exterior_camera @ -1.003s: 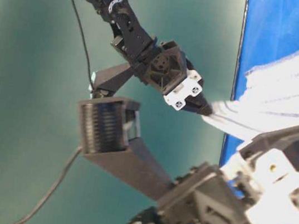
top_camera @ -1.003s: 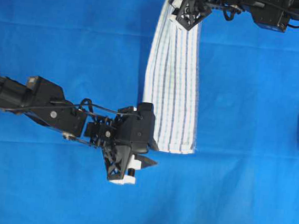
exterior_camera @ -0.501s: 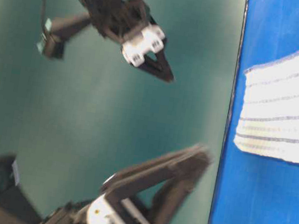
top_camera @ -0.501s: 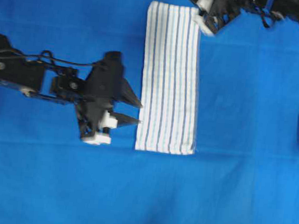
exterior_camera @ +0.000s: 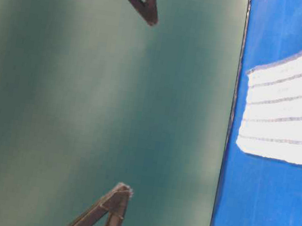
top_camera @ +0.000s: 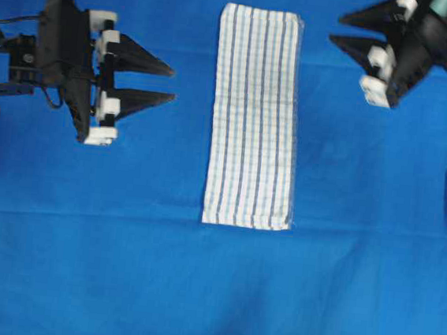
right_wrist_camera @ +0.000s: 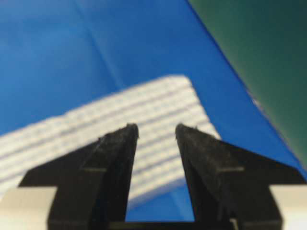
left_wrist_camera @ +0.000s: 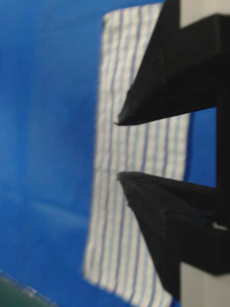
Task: Fold the blue towel.
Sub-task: 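Lay the strip down, open both grippers and pull them back, then move both grippers to the far end of the strip and grasp its corners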
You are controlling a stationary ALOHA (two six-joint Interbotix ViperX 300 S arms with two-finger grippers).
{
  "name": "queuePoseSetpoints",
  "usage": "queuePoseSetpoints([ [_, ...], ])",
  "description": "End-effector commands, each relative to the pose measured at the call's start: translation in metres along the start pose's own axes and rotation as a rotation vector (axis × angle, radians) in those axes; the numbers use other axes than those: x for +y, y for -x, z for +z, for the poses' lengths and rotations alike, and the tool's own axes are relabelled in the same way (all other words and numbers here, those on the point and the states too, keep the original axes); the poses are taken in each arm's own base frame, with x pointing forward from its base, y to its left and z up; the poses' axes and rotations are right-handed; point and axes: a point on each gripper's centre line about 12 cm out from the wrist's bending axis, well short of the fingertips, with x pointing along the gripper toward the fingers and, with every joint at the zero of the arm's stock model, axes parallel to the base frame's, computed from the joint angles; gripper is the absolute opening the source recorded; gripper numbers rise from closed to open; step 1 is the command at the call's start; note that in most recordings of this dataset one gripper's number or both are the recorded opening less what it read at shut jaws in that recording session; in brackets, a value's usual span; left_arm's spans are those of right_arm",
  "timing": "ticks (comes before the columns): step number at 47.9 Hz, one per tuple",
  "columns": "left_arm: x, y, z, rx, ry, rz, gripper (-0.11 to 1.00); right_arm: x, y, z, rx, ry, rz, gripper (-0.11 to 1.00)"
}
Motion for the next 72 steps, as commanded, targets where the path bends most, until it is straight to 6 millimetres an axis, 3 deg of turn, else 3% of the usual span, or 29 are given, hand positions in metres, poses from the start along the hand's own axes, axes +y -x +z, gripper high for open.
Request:
queuePoseSetpoints([
  [1, 0.007, 0.004, -0.001, -0.041, 0.002, 0.025, 0.37, 0.006, 0.008, 0.002, -0.072, -0.019, 0.030, 0.45],
  [8, 0.012, 0.003, -0.008, -0.050, 0.006, 0.045, 0.37, 0.015, 0.011, -0.005, -0.108, -0.030, 0.070, 0.45],
  [30, 0.016, 0.001, -0.006, -0.051, 0.009, 0.057, 0.37, 0.015, 0.009, -0.004, -0.106, -0.027, 0.070, 0.45],
  [38, 0.029, -0.009, -0.002, -0.051, 0.017, 0.094, 0.43, 0.002, 0.002, -0.004, -0.093, -0.039, 0.027, 0.48],
  [49, 0.071, -0.044, -0.002, -0.003, 0.054, 0.197, 0.76, -0.029, -0.031, -0.012, -0.014, -0.076, -0.062, 0.65],
  [54, 0.094, -0.066, -0.014, 0.039, 0.083, 0.245, 0.86, -0.046, -0.053, -0.022, 0.041, -0.092, -0.100, 0.68],
  [72, 0.146, -0.139, -0.077, 0.187, 0.140, 0.317, 0.87, -0.084, -0.119, -0.078, 0.225, -0.147, -0.158, 0.67],
])
